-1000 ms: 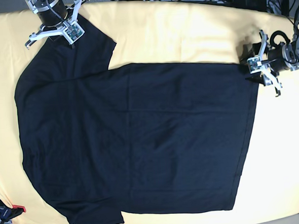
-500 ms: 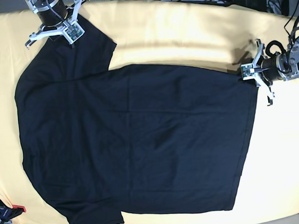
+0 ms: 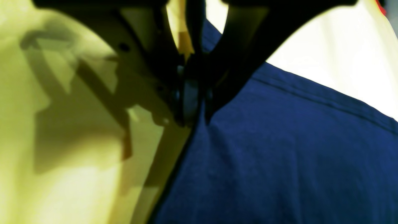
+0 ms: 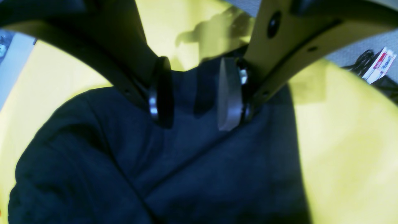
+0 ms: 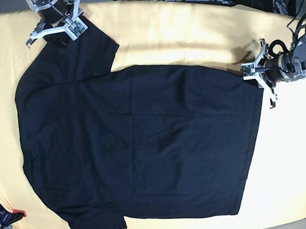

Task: Fold the T-shirt properly
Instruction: 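Close both grippers on the navy shirt's edge corners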

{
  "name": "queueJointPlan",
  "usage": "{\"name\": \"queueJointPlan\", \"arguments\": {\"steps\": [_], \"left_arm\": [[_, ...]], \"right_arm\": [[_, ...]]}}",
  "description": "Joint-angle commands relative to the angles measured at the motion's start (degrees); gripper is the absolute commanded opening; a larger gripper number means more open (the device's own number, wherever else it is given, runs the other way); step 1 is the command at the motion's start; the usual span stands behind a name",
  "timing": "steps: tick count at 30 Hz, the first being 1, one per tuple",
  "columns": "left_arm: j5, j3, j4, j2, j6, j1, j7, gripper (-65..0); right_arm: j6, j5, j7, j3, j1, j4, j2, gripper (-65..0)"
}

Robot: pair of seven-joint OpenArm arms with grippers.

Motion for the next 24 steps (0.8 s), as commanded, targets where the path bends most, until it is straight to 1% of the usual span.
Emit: {"name": "queueJointPlan", "arguments": {"steps": [1,4,6,8,9,13,18,21,23,24], "left_arm": [[-1.2,-0.74,1.95,-1.75,0.85,-0.85,-2.19,-65.0],[-1.2,-0.74,4.59,-3.26,0.87,-0.85,-0.96,-65.0],[-1.2,-0.74,5.66,-3.85,0.87,-0.85,-0.52,-65.0],[-1.2,-0.74,6.32,-4.17,0.9,-0.85,-0.52,-65.0],[-1.18,-0.76,6.49,-4.24,0.9,-0.87,-0.5,-65.0],[-1.18,-0.76,6.64,-4.33,1.18,-0.87,0.61,-65.0],[-1.18,-0.85,6.64,-5.11,4.92,-0.87,0.79,-65.0],[-1.18,-0.85,6.64,-5.81,5.03,-0.85,0.81,-65.0],[-1.16,-0.85,6.8,-6.1,5.05,-0.9,0.81,-65.0],[-1.18,-0.85,7.08,-6.23,5.03,-1.01,1.03,-65.0]], "right_arm": [[-0.61,-0.09,0.83,1.09,-0.37,0.9,0.37,-37.6],[-0.63,-0.02,1.51,3.91,-0.35,-0.55,0.39,-37.6],[-0.37,2.56,2.62,5.84,-0.33,-1.7,0.37,-37.6],[1.81,5.09,3.67,7.21,-0.17,-2.73,0.37,-37.6],[2.38,5.68,4.22,7.65,-0.17,-3.15,0.37,-37.6],[2.58,5.75,4.63,7.96,1.18,-5.22,0.37,-37.6],[2.69,5.84,4.81,7.93,4.44,-9.79,0.37,-37.6],[3.61,7.41,4.79,7.96,5.9,-11.85,0.37,-37.6],[4.79,7.5,4.83,7.93,6.67,-12.9,0.37,-37.6],[4.79,7.43,4.83,7.93,6.8,-13.31,0.37,-37.6]]}}
